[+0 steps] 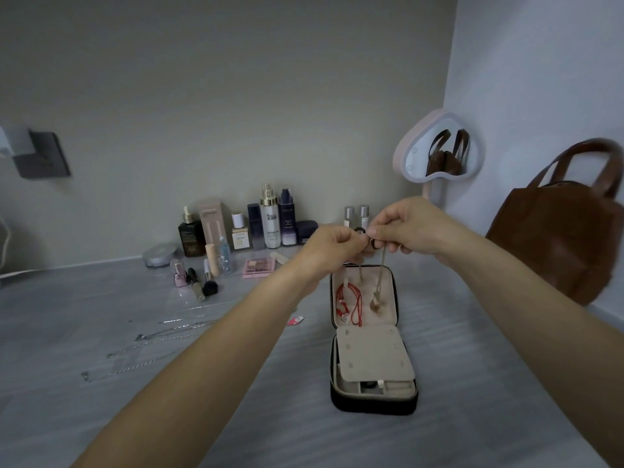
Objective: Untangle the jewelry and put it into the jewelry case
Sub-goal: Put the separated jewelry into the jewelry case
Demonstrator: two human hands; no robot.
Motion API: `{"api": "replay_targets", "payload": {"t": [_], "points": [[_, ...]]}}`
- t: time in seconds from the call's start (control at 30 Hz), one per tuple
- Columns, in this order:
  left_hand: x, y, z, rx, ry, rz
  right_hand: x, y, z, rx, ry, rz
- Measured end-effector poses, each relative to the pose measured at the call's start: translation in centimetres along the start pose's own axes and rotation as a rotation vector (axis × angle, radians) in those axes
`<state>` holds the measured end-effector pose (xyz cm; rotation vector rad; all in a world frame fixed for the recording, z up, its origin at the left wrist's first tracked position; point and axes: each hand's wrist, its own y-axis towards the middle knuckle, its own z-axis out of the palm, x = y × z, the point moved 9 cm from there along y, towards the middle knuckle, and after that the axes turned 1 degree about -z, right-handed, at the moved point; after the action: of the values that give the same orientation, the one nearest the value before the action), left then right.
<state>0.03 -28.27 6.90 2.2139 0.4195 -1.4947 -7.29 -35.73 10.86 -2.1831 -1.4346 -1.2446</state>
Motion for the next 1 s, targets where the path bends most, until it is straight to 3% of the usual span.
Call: {"api": "replay_targets", "payload": {"t": [0.3, 0.4, 0.6, 0.7, 0.8, 1.0], "points": [[3.7, -0.9, 3.8, 0.183, -0.228, -0.070, -0.8, 0.3, -0.1, -0.046, 0.105, 0.019], [5.0, -1.3, 4.0, 0.176, -0.273, -0.111, -2.0, -0.2, -0.7, -0.088, 0.138, 0.047], [4.5, -1.1, 2.4, 0.065, 0.052, -0.056, -5.9, -1.7, -0.1, -0.087, 0.150, 0.183], [4.2, -0.8, 2.2, 0.045, 0.098, -0.059, -7.5, -2.1, 1.1, -0.039, 0.096, 0.249], [4.0, -0.6, 2.1, 0.054, 0.158, -0.067, -7.4, -2.2, 2.5, -0.002, 0.064, 0.209], [4.0, -0.4, 1.8, 0.058, 0.240, -0.083, -6.5, -2.6, 5.8, 0.156, 0.282, 0.168]]}}
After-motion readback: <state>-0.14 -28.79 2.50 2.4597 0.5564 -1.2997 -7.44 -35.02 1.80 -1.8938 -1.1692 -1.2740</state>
